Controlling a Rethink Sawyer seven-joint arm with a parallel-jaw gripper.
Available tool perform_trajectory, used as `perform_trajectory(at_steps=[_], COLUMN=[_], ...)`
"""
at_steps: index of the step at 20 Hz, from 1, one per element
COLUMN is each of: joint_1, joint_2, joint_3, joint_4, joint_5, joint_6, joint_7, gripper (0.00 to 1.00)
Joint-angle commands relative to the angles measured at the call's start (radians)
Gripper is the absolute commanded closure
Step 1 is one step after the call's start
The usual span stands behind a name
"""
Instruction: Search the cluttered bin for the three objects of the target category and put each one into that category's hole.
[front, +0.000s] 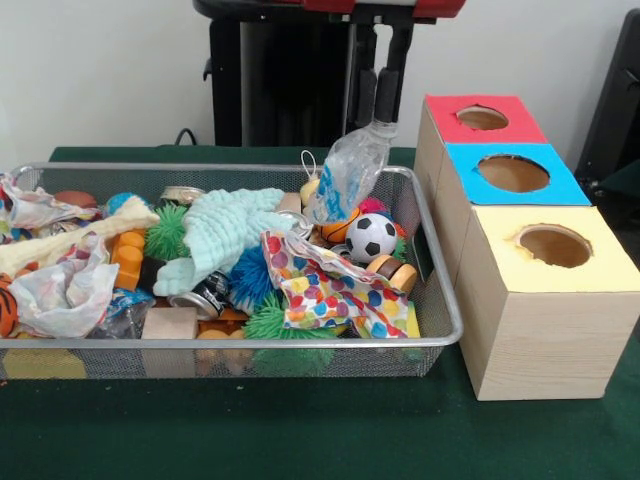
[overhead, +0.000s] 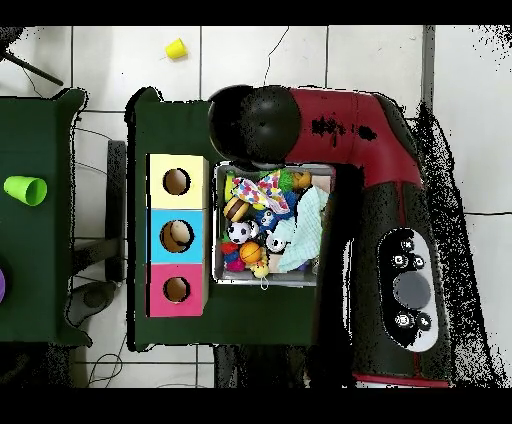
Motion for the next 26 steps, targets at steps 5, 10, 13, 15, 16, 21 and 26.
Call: perform_trajectory(at_steps=[5,10,13,15,16,21,26], joint_1=[0.034,0.045,0.056,0.063,0.065,0.079,0.094], joint_2=[0.011,0.007,-0.001,-0.008,-0.011,-0.011,-0.018], joint_3=[-0.043,-0.058,-0.068,-0.072,-0.074,-0.086,-0.101], joint_4=[0.157,0.168,0.17,0.17,0.168,0.165,0.173], joint_5=[0.034,0.051,0.058,0.065,0.069,0.078,0.089], joint_6=[0.093,0.081,0.085,0.092,0.099,0.095,0.09], joint_7=[0.165,0.167,0.17,0.174,0.176,0.182,0.186], gripper=[1.0,1.0,1.0,1.0,1.0,1.0,1.0])
